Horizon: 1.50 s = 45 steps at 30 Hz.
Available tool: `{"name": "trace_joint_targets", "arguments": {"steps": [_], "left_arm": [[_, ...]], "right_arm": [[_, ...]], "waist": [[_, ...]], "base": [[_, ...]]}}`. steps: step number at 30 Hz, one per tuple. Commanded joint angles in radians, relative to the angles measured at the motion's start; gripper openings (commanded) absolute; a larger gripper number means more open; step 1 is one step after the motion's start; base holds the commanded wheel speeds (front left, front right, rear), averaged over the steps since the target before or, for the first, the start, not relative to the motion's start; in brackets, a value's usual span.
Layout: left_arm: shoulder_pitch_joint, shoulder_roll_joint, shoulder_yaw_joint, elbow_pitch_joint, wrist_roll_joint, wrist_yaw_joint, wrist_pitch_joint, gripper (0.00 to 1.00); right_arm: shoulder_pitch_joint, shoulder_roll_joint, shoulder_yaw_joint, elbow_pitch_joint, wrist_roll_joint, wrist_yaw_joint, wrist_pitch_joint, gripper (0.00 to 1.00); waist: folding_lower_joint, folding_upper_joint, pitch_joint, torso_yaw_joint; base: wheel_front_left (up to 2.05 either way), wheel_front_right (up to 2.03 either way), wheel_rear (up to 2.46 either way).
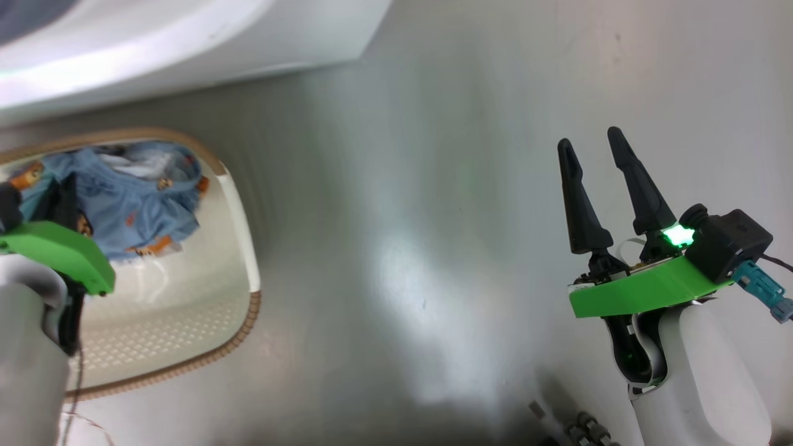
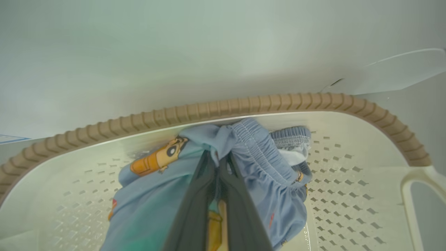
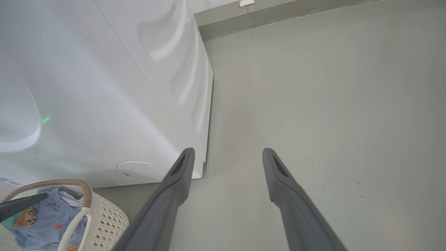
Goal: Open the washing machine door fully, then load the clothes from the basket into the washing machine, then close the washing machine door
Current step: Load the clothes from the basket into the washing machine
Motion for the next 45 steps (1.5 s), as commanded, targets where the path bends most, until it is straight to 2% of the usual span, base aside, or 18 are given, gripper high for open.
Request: {"name": "trace_joint_targets", "arguments": {"steps": [1,8,19,28,45], "left_arm": [[0.055,0.044,0.039,-0.033,-0.002,0.016,-0.012,0.0],[0.179,0.021,0.139,-0.199,0.031,0.05,-0.012,0.0],[0.357,-0.042,0.298,-0.421,0.112,0.064,-0.012,0.0],[0.488,-0.113,0.402,-0.592,0.193,0.053,-0.012,0.0],[0.694,-0.228,0.524,-0.841,0.332,0.017,-0.012,0.0]], "right_arm": [[0.037,0.004,0.016,-0.014,-0.004,0.002,-0.005,1.0],[0.034,0.004,0.019,0.008,-0.019,0.002,-0.005,1.0],[0.061,0.004,0.02,0.052,-0.019,0.002,-0.005,1.0],[0.094,0.004,0.017,0.08,-0.018,0.002,-0.005,1.0],[0.152,0.004,0.014,0.114,-0.042,0.002,-0.005,1.0]], "waist": [[0.0,-0.0001,-0.067,0.036],[0.0,-0.0001,-0.154,0.069],[0.0,-0.0001,-0.316,0.097],[0.0,-0.0001,-0.441,0.108],[0.0,-0.0001,-0.626,0.139]], "base": [[0.0,0.0,0.0],[0.0,0.0,0.0],[0.0,0.0,0.0],[0.0,0.0,0.0],[0.0,0.0,0.0]]}}
